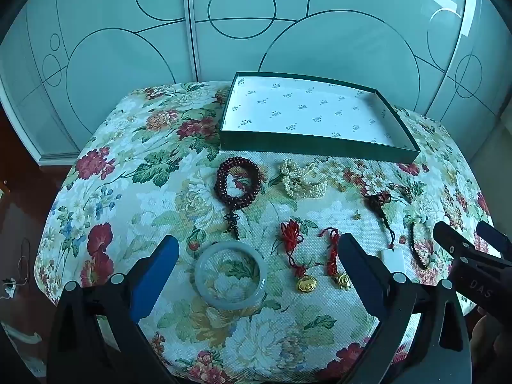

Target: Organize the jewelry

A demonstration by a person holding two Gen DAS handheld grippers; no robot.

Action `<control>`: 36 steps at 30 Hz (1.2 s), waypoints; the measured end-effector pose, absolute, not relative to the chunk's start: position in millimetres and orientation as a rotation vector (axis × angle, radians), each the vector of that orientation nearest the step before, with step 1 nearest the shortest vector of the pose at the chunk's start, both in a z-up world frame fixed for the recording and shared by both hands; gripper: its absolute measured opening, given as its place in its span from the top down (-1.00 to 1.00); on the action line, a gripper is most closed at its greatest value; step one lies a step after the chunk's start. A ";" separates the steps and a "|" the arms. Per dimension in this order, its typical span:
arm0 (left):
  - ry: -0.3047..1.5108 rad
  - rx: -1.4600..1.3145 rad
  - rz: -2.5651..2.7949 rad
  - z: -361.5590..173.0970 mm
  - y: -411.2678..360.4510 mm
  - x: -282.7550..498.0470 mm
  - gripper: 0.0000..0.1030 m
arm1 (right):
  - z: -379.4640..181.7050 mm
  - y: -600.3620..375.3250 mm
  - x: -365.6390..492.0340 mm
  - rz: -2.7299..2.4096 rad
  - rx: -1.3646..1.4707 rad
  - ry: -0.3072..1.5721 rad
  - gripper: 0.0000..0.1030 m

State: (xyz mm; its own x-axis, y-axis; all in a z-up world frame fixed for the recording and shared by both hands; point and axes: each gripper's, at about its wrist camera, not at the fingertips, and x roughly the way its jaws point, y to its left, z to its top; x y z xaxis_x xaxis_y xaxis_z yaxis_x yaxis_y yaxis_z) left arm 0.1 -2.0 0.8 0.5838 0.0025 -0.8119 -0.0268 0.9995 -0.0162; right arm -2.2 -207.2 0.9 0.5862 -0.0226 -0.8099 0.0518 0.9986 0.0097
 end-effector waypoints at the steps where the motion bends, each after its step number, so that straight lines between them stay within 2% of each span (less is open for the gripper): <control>1: 0.947 -0.029 0.019 1.0 -2.5 0.1 -0.92 | 0.7 -207.4 -2.0 -0.040 0.039 0.946 -0.96; 36: 0.968 -0.034 0.022 -6.7 0.3 -1.1 -0.92 | -1.8 -205.8 -1.0 -0.044 0.033 0.950 -0.96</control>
